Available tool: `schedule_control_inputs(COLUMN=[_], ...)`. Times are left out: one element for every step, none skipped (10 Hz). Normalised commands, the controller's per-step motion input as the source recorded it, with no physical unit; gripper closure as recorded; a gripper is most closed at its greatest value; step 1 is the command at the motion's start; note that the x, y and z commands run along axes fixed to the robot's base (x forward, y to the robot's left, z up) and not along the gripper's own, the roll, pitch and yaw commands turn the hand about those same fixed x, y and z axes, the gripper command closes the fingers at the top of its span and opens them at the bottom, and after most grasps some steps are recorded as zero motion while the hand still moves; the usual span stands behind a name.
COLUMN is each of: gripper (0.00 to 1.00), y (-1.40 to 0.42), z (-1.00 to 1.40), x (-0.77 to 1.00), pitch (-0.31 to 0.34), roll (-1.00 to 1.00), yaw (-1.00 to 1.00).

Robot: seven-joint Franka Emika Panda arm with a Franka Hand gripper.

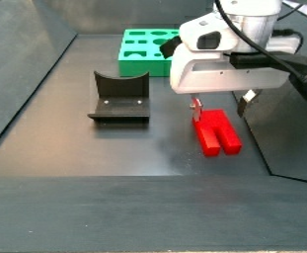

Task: Pick up the double-square object. Move up. Place the double-square object on the fixture. Regrasp the double-square object. Move to above the board. Insert the double-square object.
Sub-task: Pick up the double-square object.

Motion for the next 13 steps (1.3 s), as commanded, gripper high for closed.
schedule_control_inputs(gripper=[0.00,0.00,0.00,0.00,0.00,0.00,1.00,1.00,1.00,1.00,1.00,1.00,1.00], y=[0.14,0.09,0.01,0.00,0.05,0.00,0.00,0.00,0.00,0.00,0.00,0.00,0.00], z=[-0.93,-0.94,-0.98,-0.99,-0.28,0.00,0.00,0.00,0.00,0.00,0.00,0.00,0.00], x=[0.09,0.15,0.09,0.03,-0.11,0.00,0.00,0.00,0.00,0.00,0.00,0.00,0.00], pitch=[-0.150,-0.144,-0.136,-0.130,-0.211,0.000,0.000,0.000,0.000,0.000,0.000,0.000,0.000], roll=[-0.05,-0.04,-0.02,0.00,-0.05,0.00,0.00,0.00,0.00,0.00,0.00,0.00,0.00], yaw=[0.18,0.16,0.06,0.02,0.00,0.00,0.00,0.00,0.00,0.00,0.00,0.00,0.00])
